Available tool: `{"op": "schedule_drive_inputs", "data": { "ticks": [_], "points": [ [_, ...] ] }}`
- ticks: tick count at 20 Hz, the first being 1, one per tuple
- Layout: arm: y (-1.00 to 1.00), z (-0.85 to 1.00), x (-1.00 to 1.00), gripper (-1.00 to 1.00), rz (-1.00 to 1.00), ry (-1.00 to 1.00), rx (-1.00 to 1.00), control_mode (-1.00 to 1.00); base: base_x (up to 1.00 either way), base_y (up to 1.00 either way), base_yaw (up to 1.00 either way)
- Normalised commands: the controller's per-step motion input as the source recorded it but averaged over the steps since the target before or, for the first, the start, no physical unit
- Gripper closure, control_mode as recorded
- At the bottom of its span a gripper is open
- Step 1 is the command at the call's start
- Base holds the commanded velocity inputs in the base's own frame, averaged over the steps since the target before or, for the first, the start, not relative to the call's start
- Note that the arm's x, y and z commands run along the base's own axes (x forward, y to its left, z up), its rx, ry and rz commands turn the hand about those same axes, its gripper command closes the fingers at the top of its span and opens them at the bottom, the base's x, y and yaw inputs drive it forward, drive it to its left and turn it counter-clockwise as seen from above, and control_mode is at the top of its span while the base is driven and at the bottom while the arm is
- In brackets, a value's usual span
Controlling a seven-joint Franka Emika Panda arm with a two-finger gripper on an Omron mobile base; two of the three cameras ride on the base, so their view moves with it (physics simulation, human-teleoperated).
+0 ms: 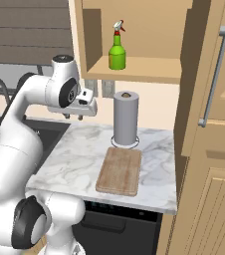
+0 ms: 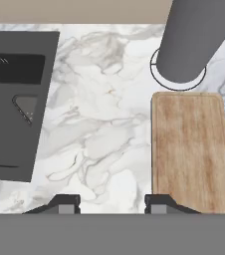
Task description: Move the cutting board and knife to the sink. Then move spray from the cabinet to the counter.
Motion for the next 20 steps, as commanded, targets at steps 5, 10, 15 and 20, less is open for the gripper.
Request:
{"op": "schedule_drive_inputs", "data": {
  "ticks": [5, 10, 15, 20],
  "points": [
    [-0.02, -0.01, 0.0, -1.0, -0.03, -0.02, -0.02, -1.0, 0.0, 0.0, 0.0],
    [-0.33, -0.25, 0.0, -1.0, -0.12, -0.04, -0.1, -1.0, 0.0, 0.0, 0.0],
    [-0.68, -0.72, 0.0, -1.0, -0.24, 0.0, -0.06, -1.0, 0.0, 0.0, 0.0],
    [-0.93, -0.54, 0.03, -1.0, -0.05, 0.0, -0.02, -1.0, 0.0, 0.0, 0.0]
  ]
}}
